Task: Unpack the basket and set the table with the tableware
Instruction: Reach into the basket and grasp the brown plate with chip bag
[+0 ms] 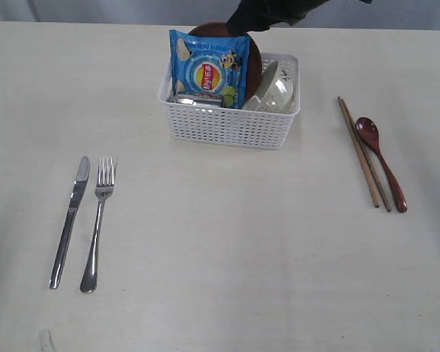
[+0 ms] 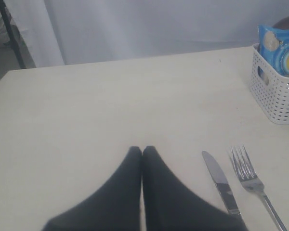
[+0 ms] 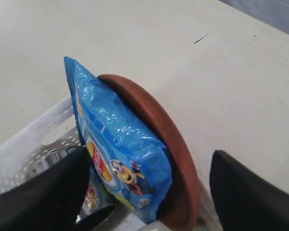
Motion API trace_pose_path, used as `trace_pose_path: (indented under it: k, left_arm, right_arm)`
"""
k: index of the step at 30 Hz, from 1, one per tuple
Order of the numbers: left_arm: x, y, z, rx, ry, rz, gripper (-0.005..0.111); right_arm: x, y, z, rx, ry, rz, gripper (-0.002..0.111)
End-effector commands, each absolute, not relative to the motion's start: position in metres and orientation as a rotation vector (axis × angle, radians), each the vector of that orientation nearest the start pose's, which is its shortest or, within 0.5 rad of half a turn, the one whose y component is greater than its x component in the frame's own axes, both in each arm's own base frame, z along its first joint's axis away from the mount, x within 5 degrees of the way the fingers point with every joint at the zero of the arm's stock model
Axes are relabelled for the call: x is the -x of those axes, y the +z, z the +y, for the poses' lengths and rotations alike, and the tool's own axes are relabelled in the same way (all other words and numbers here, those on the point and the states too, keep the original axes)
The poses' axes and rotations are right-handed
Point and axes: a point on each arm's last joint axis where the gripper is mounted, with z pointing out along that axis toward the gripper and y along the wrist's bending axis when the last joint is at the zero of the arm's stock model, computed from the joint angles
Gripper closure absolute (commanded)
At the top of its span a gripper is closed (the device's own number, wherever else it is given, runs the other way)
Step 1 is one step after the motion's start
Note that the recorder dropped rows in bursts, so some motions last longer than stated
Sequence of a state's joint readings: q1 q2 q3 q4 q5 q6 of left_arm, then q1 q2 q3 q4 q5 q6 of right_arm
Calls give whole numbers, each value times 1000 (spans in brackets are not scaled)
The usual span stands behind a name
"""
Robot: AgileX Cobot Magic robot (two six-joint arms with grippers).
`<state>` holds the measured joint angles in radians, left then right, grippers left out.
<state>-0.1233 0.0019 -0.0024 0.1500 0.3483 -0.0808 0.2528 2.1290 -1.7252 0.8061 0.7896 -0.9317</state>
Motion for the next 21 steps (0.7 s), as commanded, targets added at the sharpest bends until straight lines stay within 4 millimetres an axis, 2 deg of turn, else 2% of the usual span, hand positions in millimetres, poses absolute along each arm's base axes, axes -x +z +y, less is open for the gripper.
trace_pose_path:
  k: [1,4,7,13,15,21]
  left_arm:
    - [-54,182,-2,-133,-5,1823,107]
    - [-54,182,-2,-133,-5,1823,107]
    - [-54,182,-2,-135,-2,1822,107]
    - [-54,182,-2,-136,0,1822,107]
    - [-54,182,-2,-136,0,1822,107]
    - [-54,182,-2,-136,0,1822,107]
  right_arm:
    - [-452,205,162,917,644,2277,41]
    - [-452,191,165,964,686,2278,41]
    - [-448,187,169,1037,767,2257,43]
    - [-441,190,174,1155,848,2182,65]
    - [-439,190,175,1168,858,2180,70]
    - [-442,190,175,1143,839,2180,70]
